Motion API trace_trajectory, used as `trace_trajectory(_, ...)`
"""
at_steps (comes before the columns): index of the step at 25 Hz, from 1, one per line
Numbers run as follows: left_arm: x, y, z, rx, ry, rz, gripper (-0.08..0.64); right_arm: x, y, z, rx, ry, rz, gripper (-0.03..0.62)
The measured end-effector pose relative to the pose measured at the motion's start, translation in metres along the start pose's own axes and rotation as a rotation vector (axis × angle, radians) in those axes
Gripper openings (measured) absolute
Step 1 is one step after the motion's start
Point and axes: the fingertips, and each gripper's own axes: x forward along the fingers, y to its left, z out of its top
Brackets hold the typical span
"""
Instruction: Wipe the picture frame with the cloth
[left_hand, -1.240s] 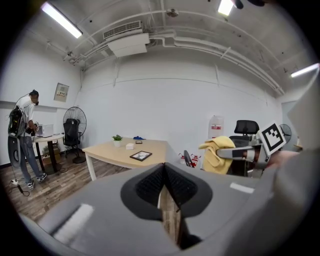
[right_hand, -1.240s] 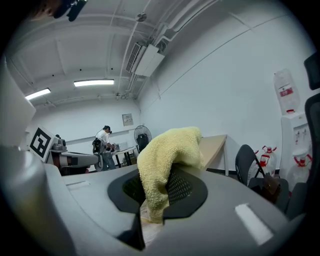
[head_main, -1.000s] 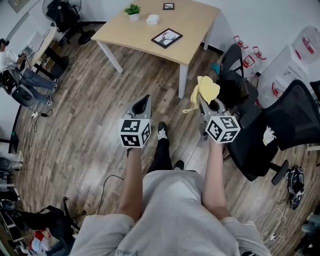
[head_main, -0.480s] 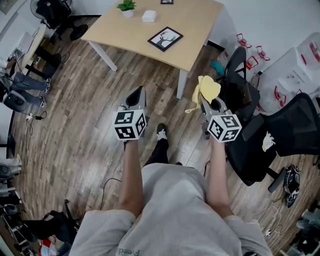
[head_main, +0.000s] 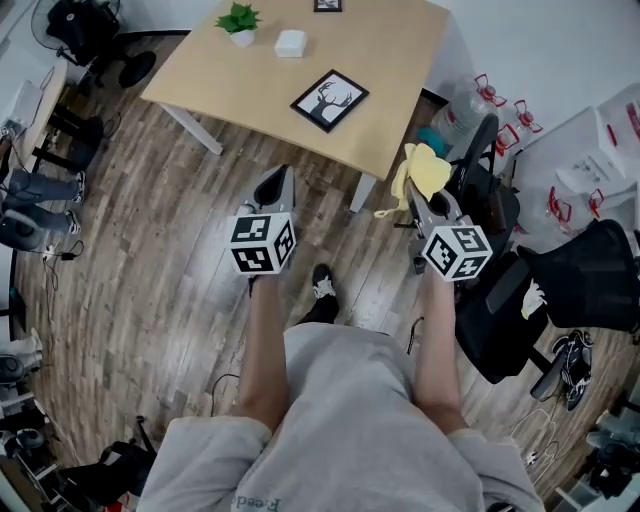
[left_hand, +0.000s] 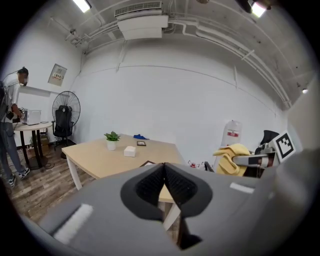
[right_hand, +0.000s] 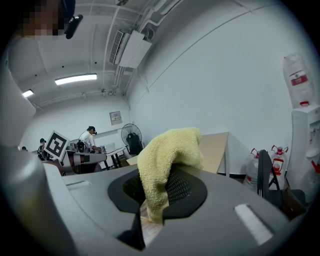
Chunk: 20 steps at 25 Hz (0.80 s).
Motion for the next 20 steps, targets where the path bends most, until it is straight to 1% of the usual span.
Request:
trace_trajectory(4, 0.031, 0.029, 0.008, -0.009, 0.015, -0.007, 0.052, 0.043, -0.006, 0.004, 0.009, 0.011, -0.014, 0.049)
trace_trajectory(9, 0.058, 0.056, 0.009, -0.014, 0.045, -0.021, 0.052, 0.081, -0.014, 0.006, 0.025, 0.019, -0.039, 0.049)
trace_trajectory(14, 0.076, 0.069, 0.005, -0.012, 0.074, -0.034, 0.052, 0.104, -0.022, 0.005, 0.042, 0.029, -0.060, 0.049)
trace_trajectory(20, 0.096, 0.077, 0.000, -0.010, 0.097, -0.041, 0.052, 0.134, -0.027, 0.006, 0.043, 0.043, -0.042, 0.049)
